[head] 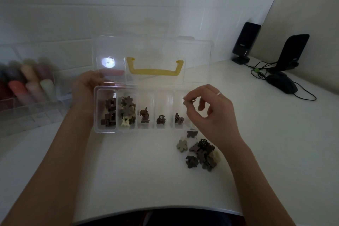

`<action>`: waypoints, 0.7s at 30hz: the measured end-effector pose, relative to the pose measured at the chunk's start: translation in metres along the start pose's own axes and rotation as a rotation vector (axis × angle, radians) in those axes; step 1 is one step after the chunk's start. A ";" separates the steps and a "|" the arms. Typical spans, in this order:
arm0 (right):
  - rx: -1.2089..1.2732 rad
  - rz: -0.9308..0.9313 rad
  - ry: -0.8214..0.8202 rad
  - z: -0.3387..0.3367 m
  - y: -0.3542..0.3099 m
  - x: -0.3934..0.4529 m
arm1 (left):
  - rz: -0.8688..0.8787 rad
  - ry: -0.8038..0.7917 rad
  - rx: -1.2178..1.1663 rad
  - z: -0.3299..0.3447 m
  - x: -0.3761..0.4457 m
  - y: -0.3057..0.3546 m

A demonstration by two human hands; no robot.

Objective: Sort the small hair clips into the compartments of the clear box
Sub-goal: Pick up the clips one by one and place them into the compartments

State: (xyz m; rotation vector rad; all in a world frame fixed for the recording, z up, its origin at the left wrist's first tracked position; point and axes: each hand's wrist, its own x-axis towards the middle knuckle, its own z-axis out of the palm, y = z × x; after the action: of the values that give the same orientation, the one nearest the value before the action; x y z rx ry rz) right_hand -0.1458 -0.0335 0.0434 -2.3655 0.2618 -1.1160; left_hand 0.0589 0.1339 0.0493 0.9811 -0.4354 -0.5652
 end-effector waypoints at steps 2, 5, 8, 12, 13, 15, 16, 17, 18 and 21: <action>-0.007 -0.003 -0.014 0.001 0.000 0.000 | -0.009 0.007 -0.004 -0.001 0.000 0.000; -0.095 -0.030 -0.023 0.005 0.001 -0.001 | -0.012 0.017 0.013 0.000 -0.001 0.000; -0.128 -0.030 -0.031 0.007 0.004 -0.001 | -0.009 0.071 0.003 0.000 0.000 0.001; 0.048 0.009 -0.050 -0.002 0.005 0.000 | -0.023 0.058 -0.003 0.007 -0.005 0.000; 0.070 0.018 -0.087 -0.003 0.005 0.000 | -0.029 0.068 -0.006 0.011 -0.006 0.000; 0.024 0.032 -0.222 -0.003 0.006 -0.001 | -0.038 0.105 0.010 0.013 -0.006 -0.001; -0.052 0.040 -0.309 -0.002 0.006 -0.002 | -0.032 0.128 0.021 0.013 -0.004 -0.001; -0.140 0.049 -0.392 -0.001 0.006 -0.003 | -0.033 0.152 0.031 0.013 -0.004 -0.002; -0.205 0.058 -0.457 -0.001 0.005 -0.003 | -0.035 0.173 0.038 0.011 -0.002 -0.002; -0.231 0.106 -0.567 -0.002 0.003 -0.002 | -0.044 0.221 0.059 0.012 0.000 -0.003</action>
State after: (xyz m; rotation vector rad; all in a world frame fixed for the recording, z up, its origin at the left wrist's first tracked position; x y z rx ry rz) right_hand -0.1483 -0.0361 0.0417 -2.7168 0.3173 -0.3486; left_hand 0.0516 0.1248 0.0522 1.0986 -0.2349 -0.4787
